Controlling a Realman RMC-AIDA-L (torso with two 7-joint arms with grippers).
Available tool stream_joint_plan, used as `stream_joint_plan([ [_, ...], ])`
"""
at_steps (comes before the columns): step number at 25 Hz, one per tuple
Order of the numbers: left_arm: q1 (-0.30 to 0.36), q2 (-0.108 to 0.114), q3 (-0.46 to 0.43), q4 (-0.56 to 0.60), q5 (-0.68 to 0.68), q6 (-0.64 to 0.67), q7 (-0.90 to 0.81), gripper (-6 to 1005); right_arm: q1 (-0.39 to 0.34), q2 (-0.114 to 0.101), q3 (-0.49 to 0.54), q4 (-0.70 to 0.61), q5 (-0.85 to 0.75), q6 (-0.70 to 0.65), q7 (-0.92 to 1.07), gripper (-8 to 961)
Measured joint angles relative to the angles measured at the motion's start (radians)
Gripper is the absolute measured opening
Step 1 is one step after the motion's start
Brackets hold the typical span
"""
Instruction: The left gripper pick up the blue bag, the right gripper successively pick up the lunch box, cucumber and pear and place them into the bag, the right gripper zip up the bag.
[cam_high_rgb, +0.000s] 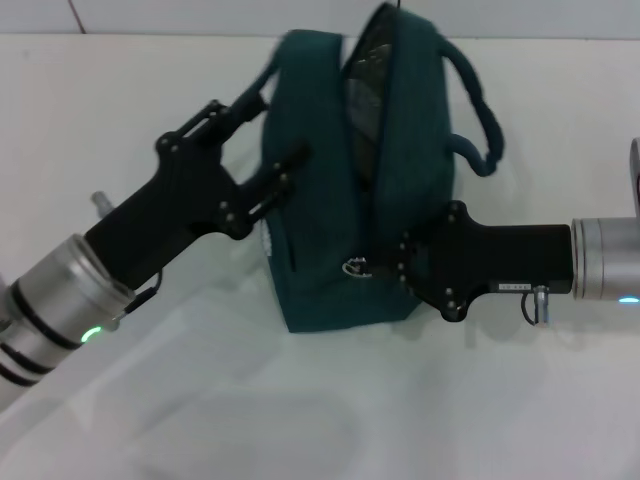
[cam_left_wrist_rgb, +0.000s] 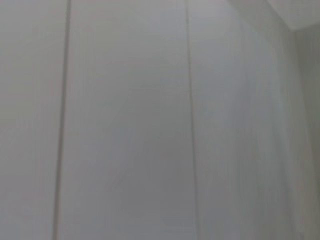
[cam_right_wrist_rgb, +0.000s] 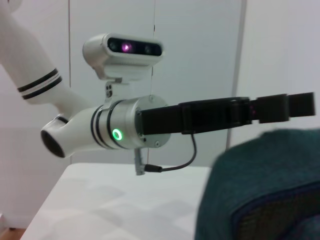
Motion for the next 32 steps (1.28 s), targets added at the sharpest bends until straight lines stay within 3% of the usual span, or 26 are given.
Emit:
stream_joint_plan([
  [16, 0.161, 0.002, 0.011, -0.011, -0.050, 0.030, 0.001, 884, -0.003, 0.000, -0.001, 0.004, 0.130, -0.031, -0.152, 12],
  [22, 0.180, 0.002, 0.077, -0.037, -0.029, -0.008, 0.006, 883, -0.021, 0.000, -0.001, -0.009, 0.174, -0.038, -0.199, 11],
  [32, 0.118, -0.006, 0.183, -0.040, -0.026, -0.094, -0.004, 882, -0.021, 0.000, -0.019, -0.006, 0.212, -0.053, -0.213, 10],
])
